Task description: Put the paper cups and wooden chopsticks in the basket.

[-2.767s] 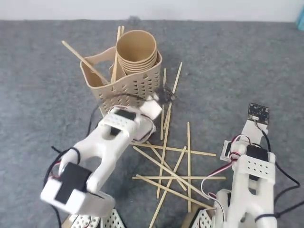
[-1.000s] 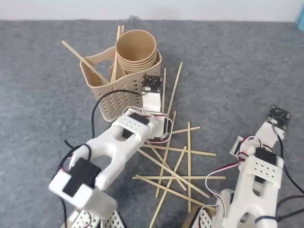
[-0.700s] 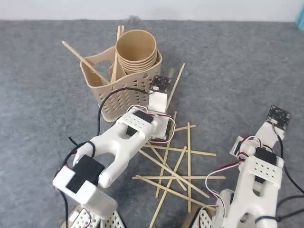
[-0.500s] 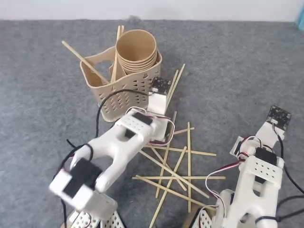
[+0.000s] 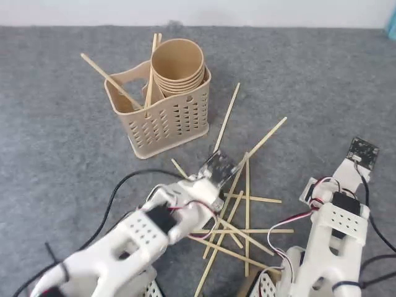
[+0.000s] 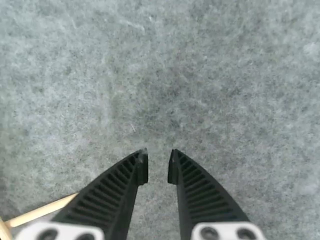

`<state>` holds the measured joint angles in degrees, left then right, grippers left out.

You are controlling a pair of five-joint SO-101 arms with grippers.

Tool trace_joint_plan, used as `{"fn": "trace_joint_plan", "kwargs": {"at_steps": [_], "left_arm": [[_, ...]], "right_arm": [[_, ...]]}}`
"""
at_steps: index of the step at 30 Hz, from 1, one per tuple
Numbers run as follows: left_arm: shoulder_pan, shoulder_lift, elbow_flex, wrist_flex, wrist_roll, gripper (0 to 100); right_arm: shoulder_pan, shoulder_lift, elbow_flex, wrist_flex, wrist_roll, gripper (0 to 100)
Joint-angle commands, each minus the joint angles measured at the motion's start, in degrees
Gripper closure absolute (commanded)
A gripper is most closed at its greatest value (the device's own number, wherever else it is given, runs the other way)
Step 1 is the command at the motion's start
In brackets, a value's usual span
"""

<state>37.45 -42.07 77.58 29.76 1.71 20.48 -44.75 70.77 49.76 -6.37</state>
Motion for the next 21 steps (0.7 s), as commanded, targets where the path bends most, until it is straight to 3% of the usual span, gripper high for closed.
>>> {"fn": "trace_joint_plan", "kwargs": {"at_steps": [1,11,17,21], "left_arm": [[0.5,-13.5,4.0,-1.2,-1.1,99],[-2.3,-36.0,14.5,-1.3,-1.6,99],[-8.3,-56.7,19.4,-0.4,-7.4,99],[-16.5,-62.9,17.0,-1.1,-5.9,99]], "right_arm": [[-0.5,-0.4,-1.1,-0.3,-0.2,92.3],[-0.9,-0.4,-1.1,-0.9,-0.2,92.3],[-1.0,-0.4,-1.1,-1.0,-0.2,92.3],[-1.0,-0.4,-1.1,-1.0,-0.2,92.3]]}}
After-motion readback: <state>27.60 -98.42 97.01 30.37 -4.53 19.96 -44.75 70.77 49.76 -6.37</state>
